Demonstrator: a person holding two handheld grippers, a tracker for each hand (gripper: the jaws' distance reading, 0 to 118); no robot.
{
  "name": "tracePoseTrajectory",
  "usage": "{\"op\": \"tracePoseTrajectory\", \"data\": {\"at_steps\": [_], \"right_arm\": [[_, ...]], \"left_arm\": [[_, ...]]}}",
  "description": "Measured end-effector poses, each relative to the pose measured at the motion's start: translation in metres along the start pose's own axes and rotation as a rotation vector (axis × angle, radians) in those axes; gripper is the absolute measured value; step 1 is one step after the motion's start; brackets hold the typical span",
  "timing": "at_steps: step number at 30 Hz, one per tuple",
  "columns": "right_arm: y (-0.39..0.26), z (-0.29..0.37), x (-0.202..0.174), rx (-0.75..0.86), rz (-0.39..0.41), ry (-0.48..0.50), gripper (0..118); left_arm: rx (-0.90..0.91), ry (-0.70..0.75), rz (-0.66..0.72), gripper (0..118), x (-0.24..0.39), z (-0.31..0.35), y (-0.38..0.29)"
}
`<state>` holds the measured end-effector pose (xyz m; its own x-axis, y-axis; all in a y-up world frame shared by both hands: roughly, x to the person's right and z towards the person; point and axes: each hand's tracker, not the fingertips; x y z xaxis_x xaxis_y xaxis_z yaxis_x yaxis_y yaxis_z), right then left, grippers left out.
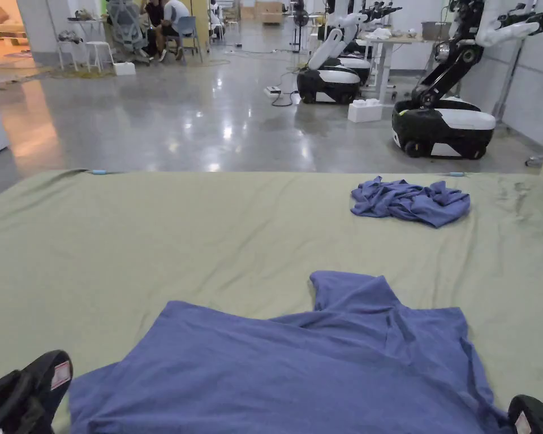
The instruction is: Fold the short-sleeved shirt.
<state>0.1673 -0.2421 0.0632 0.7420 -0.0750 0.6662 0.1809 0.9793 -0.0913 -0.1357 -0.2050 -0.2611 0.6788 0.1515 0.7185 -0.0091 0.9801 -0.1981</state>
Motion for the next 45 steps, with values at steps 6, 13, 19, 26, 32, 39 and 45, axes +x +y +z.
{"op": "tracePoseTrajectory", "data": {"at_steps": [6,13,19,26,32,39,45], "right_arm": [[-0.009,-0.02,0.007,-0.068,-0.075,0.049,2],[-0.012,-0.036,0.012,-0.131,-0.097,0.054,2],[-0.014,-0.045,0.019,-0.163,-0.119,0.058,2],[-0.009,-0.071,0.043,-0.189,-0.128,0.036,2],[-0.003,-0.188,0.109,-0.313,-0.14,-0.103,69],[-0.084,-0.32,0.143,-0.941,-0.172,-0.187,63],[-0.027,-0.28,0.133,-0.742,-0.202,-0.063,3]], "left_arm": [[-0.389,-0.08,0.0,72,-0.015,-0.246,0.042],[-1.116,-0.046,0.041,116,-0.042,-0.47,-0.078],[-1.298,0.011,0.131,115,-0.04,-0.471,-0.122],[-0.821,0.001,-0.108,0,-0.048,-0.43,-0.06],[-0.703,-0.126,0.015,0,-0.031,-0.366,-0.031],[-0.768,-0.237,0.119,0,-0.013,-0.32,-0.032],[-0.73,-0.274,0.223,0,-0.022,-0.301,-0.01]]}}
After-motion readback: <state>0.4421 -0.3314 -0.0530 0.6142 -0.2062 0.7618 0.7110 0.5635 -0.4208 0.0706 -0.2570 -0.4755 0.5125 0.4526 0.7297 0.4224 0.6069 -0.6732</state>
